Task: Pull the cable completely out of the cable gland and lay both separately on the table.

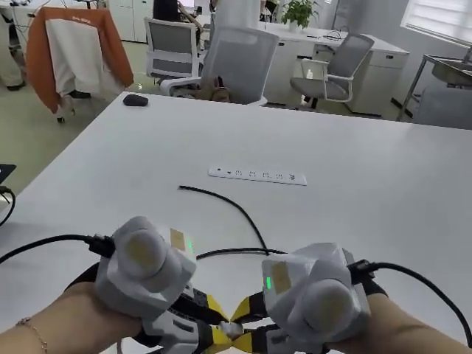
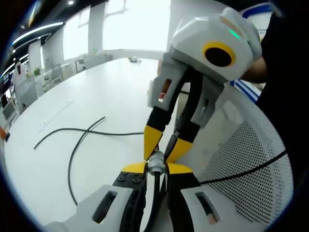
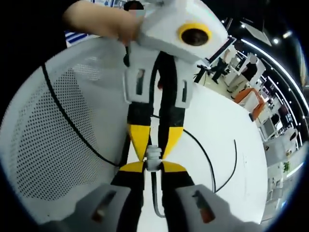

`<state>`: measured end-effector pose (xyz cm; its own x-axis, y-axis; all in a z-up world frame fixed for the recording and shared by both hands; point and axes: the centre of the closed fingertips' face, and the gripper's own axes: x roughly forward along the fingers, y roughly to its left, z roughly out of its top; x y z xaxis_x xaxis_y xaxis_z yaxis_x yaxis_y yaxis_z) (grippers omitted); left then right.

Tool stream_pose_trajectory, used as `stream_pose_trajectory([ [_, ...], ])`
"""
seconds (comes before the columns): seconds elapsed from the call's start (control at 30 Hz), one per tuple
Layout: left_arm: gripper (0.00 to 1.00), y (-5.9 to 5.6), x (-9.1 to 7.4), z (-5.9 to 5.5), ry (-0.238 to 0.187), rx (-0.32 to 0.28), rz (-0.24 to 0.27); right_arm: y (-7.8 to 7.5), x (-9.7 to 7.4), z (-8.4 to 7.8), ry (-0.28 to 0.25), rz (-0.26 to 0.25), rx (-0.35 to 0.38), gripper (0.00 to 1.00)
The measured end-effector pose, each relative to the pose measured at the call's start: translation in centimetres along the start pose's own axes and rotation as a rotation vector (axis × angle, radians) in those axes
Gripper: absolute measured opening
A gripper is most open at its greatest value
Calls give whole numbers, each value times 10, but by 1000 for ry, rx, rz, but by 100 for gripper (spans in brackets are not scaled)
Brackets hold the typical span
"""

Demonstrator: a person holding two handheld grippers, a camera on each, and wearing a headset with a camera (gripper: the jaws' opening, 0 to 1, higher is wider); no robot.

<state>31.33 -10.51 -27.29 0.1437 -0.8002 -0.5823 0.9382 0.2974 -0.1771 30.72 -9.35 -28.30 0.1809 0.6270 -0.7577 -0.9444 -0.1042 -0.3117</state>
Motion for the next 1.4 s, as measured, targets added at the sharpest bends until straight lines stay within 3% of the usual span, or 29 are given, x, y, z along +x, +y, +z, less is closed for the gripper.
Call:
stream_pose_trajectory([
  [0.07, 15, 2, -1, 2, -40, -105, -15, -3, -1, 0, 2, -48, -34, 9],
  [0.13, 15, 1, 0, 1, -56, -163, -30, -1, -1, 0, 7, -56, -66, 10],
  [0.2, 16, 2, 0, -2, -44, -152, -27, -2, 1, -3, 3, -59, -56, 11],
  [0.27, 16, -1, 2, -3, -16, -72, -5, -1, 4, -8, 8, -19, 18, 12],
  [0.3, 16, -2, 3, -4, 3, 24, 14, 0, 4, -8, 14, -3, 41, 12],
  [0.33, 16, -5, 4, -6, 34, 54, 23, 2, 4, -9, 20, 36, 77, 12],
  [0.43, 16, -9, 5, -4, 94, 220, 60, 0, 2, -9, 17, 65, 71, 15],
  [0.47, 16, -11, 5, -4, 126, 311, 68, 3, 2, -9, 14, 98, 82, 15],
  [0.57, 16, -17, 6, -7, 200, 471, 70, 13, 2, -8, 16, 174, 80, 14],
  [0.63, 16, -19, 7, -6, 216, 552, 71, 14, 3, -8, 24, 180, 82, 14],
  [0.7, 16, -20, 8, -8, 240, 578, 76, 18, 4, -8, 31, 191, 77, 13],
  [0.83, 16, -16, 11, -11, 234, 526, 76, 19, 6, -8, 43, 164, 42, 11],
  [0.9, 16, -16, 9, -9, 207, 410, 65, 19, 5, -6, 40, 137, 8, 11],
  [0.97, 16, -10, 8, -7, 187, 388, 79, 14, 4, -6, 40, 100, 1, 11],
  [1.1, 16, -10, 3, -1, 124, 233, 75, 7, 0, -4, 54, 28, -80, 10],
  [1.17, 16, -6, 2, 3, 69, 116, 74, 2, -1, -4, 82, -13, -132, 10],
  [1.27, 16, -3, 1, 2, 14, 0, 61, 0, -1, -4, 81, -26, -118, 10],
  [1.3, 16, -3, 1, 1, 9, -10, 61, 0, 0, -4, 81, -28, -114, 11],
  [1.4, 16, 0, 1, 1, -6, 20, 90, -4, 4, -4, 51, -60, 5, 12],
])
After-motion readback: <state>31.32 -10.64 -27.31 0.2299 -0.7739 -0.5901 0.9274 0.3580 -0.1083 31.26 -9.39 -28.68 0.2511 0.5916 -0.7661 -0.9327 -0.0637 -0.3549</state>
